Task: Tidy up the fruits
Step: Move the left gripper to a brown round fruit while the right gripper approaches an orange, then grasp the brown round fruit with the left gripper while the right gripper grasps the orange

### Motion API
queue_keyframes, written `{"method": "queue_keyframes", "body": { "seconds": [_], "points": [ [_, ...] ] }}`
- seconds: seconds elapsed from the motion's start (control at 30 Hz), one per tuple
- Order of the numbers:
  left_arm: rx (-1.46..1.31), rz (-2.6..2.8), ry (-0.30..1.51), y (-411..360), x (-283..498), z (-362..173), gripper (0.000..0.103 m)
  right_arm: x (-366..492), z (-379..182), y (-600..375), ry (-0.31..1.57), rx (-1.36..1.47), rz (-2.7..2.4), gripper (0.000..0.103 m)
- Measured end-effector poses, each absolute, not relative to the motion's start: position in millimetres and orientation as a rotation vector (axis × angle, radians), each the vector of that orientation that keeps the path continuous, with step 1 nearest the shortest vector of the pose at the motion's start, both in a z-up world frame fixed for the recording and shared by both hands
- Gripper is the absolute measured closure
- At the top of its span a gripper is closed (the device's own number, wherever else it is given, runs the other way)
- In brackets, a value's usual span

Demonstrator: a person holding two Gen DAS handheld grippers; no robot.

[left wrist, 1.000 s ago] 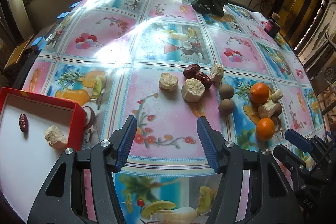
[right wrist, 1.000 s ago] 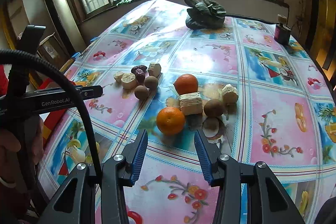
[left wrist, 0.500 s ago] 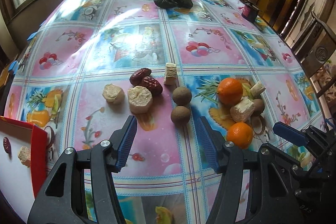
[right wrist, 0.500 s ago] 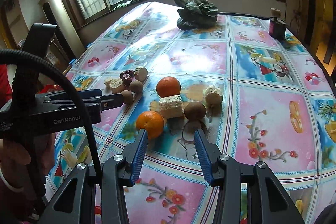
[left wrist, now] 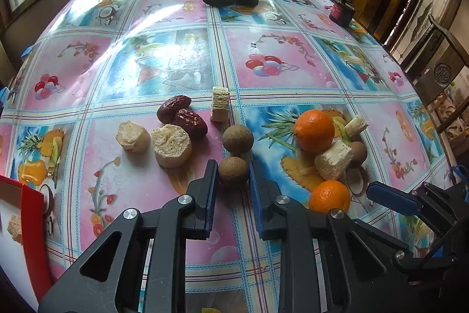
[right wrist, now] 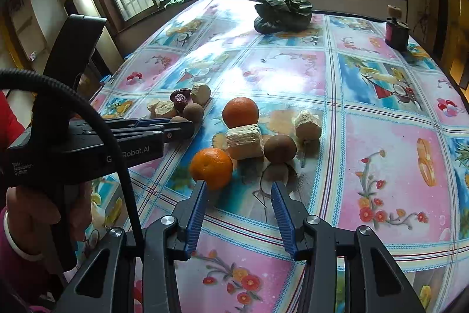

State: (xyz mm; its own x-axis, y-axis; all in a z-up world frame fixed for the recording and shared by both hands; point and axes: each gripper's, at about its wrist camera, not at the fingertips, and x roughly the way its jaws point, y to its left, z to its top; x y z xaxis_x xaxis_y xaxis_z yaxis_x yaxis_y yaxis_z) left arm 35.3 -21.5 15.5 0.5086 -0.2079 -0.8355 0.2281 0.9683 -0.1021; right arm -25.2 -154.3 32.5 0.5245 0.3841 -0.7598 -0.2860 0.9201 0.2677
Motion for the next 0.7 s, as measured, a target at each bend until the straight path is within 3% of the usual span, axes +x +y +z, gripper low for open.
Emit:
{"method": "queue_keyframes", "body": {
  "seconds": [0.4,0.5,0.7],
  "points": [
    [0.048,-0.213,0.986,-11.6,21.4,20.9,0.083,-7.2,26.8,-127.2,0.959,0.054,0.427,0.058],
    [0.05,-0.195,0.985,-6.9,17.7,21.6,0.083,-5.4,25.2,-120.1,0.952,0.016,0.413,0.07],
    [0.045,-0.16,0.967,2.7,8.1,29.0,0.083,-13.8,30.7,-115.9,0.941,-0.026,0.385,0.07]
  ]
}}
